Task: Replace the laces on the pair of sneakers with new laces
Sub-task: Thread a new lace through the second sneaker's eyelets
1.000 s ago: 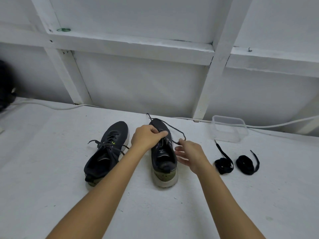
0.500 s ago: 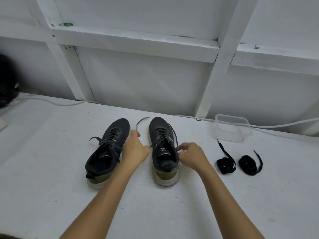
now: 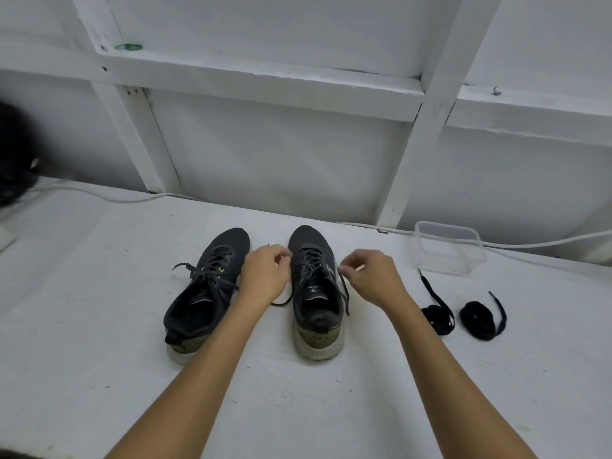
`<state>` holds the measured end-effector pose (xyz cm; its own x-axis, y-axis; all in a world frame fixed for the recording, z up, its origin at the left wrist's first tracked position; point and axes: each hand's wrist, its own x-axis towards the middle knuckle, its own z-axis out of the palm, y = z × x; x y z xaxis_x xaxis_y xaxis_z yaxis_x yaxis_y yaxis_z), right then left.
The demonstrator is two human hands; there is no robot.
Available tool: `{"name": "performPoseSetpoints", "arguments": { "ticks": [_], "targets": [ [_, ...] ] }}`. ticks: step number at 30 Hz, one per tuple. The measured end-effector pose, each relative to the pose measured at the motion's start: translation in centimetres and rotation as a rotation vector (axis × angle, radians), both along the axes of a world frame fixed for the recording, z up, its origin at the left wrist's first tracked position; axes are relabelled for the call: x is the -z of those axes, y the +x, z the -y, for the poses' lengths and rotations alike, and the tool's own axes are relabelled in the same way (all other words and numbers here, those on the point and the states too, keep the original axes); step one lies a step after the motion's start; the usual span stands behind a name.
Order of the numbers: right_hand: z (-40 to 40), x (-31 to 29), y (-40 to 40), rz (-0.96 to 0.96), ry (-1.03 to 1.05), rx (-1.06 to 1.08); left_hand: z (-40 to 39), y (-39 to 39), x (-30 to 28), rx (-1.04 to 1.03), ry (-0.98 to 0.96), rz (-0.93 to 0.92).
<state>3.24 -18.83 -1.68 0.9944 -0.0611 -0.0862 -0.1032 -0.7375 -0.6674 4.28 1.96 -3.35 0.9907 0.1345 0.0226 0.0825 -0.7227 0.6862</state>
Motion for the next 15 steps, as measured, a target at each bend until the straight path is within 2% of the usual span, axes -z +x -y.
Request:
{"name": "performPoseSetpoints", "arguments": {
  "ticks": [3, 7, 11, 15],
  "targets": [
    [-1.3, -0.5, 1.5, 0.098, 0.078, -0.041, 0.7, 1.3, -1.0, 0.058, -0.094, 0.035],
    [-2.3, -0.6, 3.2, 0.050, -0.001, -0.138, 1.2, 2.5, -1.0, 0.155, -0.005, -0.043],
    [-2.4, -0.4, 3.9, -0.019, -0.046, -0.170, 1.3, 3.2, -1.3, 0.146, 0.010, -0.068],
    [-2.6, -0.4, 4.3, 0.001, -0.098, -0.207, 1.8, 3.6, -1.8, 0.152, 0.115, -0.083]
  ]
}}
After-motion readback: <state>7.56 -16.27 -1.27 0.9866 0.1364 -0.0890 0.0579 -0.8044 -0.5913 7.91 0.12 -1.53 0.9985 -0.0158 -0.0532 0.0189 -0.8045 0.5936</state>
